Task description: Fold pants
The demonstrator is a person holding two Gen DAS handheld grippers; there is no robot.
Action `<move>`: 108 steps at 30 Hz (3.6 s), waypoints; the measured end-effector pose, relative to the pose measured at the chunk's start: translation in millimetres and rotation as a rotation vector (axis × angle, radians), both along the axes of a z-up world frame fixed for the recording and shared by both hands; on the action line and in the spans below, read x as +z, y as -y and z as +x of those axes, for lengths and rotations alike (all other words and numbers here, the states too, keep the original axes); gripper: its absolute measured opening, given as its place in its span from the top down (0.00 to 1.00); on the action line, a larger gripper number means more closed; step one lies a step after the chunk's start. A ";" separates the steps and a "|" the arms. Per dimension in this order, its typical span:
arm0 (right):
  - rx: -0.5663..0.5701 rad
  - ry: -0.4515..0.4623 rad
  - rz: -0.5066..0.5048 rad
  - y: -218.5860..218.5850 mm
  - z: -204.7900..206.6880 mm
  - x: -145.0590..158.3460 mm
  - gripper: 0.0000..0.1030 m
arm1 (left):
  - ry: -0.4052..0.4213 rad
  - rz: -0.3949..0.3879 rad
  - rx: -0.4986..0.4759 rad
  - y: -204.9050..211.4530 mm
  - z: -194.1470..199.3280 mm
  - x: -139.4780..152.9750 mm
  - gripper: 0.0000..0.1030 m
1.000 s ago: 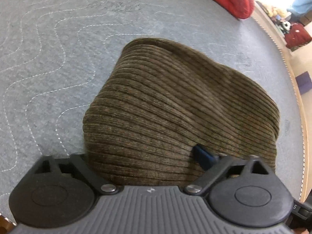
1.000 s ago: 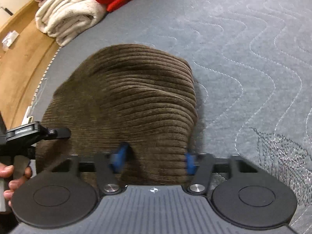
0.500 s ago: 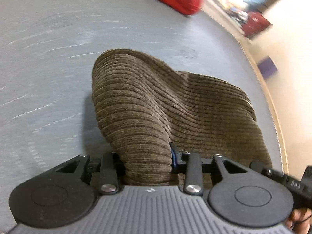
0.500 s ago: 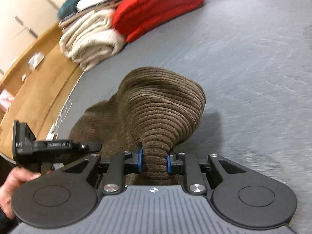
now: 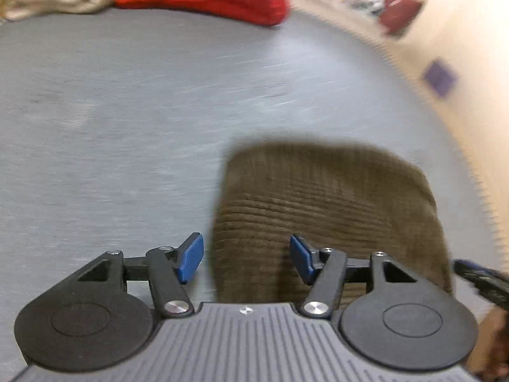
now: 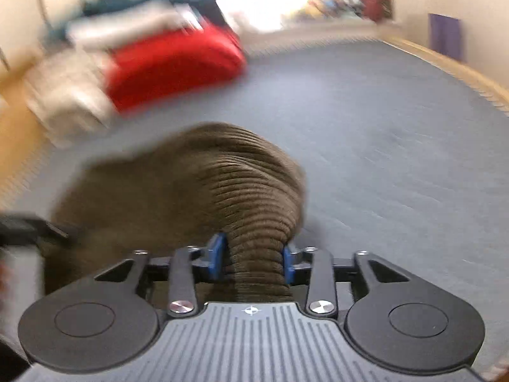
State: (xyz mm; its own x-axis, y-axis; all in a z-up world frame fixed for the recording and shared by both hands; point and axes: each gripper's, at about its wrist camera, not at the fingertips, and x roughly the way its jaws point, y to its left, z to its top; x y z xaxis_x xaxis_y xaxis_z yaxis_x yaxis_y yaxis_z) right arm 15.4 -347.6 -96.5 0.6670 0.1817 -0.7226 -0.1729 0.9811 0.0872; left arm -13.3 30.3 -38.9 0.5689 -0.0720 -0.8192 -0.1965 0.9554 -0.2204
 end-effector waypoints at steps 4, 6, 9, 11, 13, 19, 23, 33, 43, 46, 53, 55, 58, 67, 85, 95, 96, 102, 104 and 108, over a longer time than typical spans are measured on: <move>-0.042 0.047 0.039 8.0 -6.3 7.6 0.60 | 0.075 -0.059 0.014 -6.7 -11.9 11.6 0.38; -0.004 0.091 0.043 4.2 -13.2 15.0 0.60 | 0.120 -0.051 -0.059 3.3 -11.9 22.0 0.45; 0.034 0.062 0.079 8.8 -19.7 10.9 0.60 | 0.133 -0.084 -0.211 26.0 -19.4 25.3 0.51; 0.070 -0.033 0.098 7.3 -20.0 -1.5 0.60 | 0.063 -0.085 -0.300 42.4 -19.8 14.3 0.60; 0.132 -0.219 0.038 0.9 -16.2 -29.7 0.62 | -0.108 0.041 -0.379 64.8 -25.9 -16.8 0.61; 0.156 -0.255 0.024 10.7 -23.4 -38.6 0.62 | -0.237 0.171 -0.416 90.3 -34.5 -32.3 0.60; 0.160 -0.254 0.018 6.8 -24.3 -38.2 0.62 | -0.164 0.253 -0.399 97.7 -39.4 -4.7 0.56; 0.062 0.020 -0.008 8.5 -28.4 -0.8 0.58 | -0.135 0.235 -0.331 98.0 -3.2 -29.5 0.27; 0.024 0.145 -0.016 -5.1 47.8 5.9 0.54 | -0.021 0.259 -0.328 103.9 -0.6 -7.4 0.29; -0.002 0.108 0.008 -12.6 73.2 -7.6 0.54 | 0.015 0.236 -0.313 98.7 1.2 -4.6 0.30; -0.061 0.031 -0.061 -33.8 121.3 -44.3 0.47 | 0.105 0.184 -0.312 84.3 0.8 12.9 0.35; -0.091 0.001 -0.050 -33.3 132.0 -53.6 0.47 | 0.089 0.161 -0.318 82.1 4.2 8.5 0.37; -0.104 -0.022 -0.068 -35.1 144.3 -63.5 0.48 | -0.034 0.163 -0.338 82.2 13.3 -14.2 0.37; -0.152 0.057 0.002 -23.8 121.9 -33.3 0.49 | -0.005 0.139 -0.286 74.4 12.6 -10.6 0.36; 0.080 -0.044 -0.052 -17.4 -36.2 -8.1 0.46 | 0.059 0.113 -0.319 93.7 -25.9 7.5 0.35; 0.041 0.075 -0.038 -12.1 -78.9 18.6 0.39 | 0.148 0.312 -0.262 108.0 -76.6 39.1 0.13; 0.035 0.164 -0.043 -12.9 -92.1 32.3 0.39 | 0.217 0.329 -0.227 109.7 -89.6 54.2 0.12; -0.062 0.700 0.073 -14.0 -178.2 122.9 0.31 | 0.405 0.351 -0.118 121.1 -146.1 103.1 0.08; -0.084 0.809 0.104 -15.7 -197.8 154.2 0.27 | 0.399 0.316 -0.102 125.6 -158.1 110.8 0.08; -0.070 0.887 0.175 -1.9 -217.1 190.8 0.19 | 0.398 0.271 -0.068 136.8 -170.6 118.2 0.00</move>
State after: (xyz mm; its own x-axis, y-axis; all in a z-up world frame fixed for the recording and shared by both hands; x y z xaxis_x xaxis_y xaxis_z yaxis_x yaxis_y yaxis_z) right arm -201.7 -345.7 94.3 0.9793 0.1786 0.0954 -0.1879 0.9772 0.0992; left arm -183.9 -106.5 79.3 0.8435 0.0661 -0.5331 -0.0824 0.9966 -0.0068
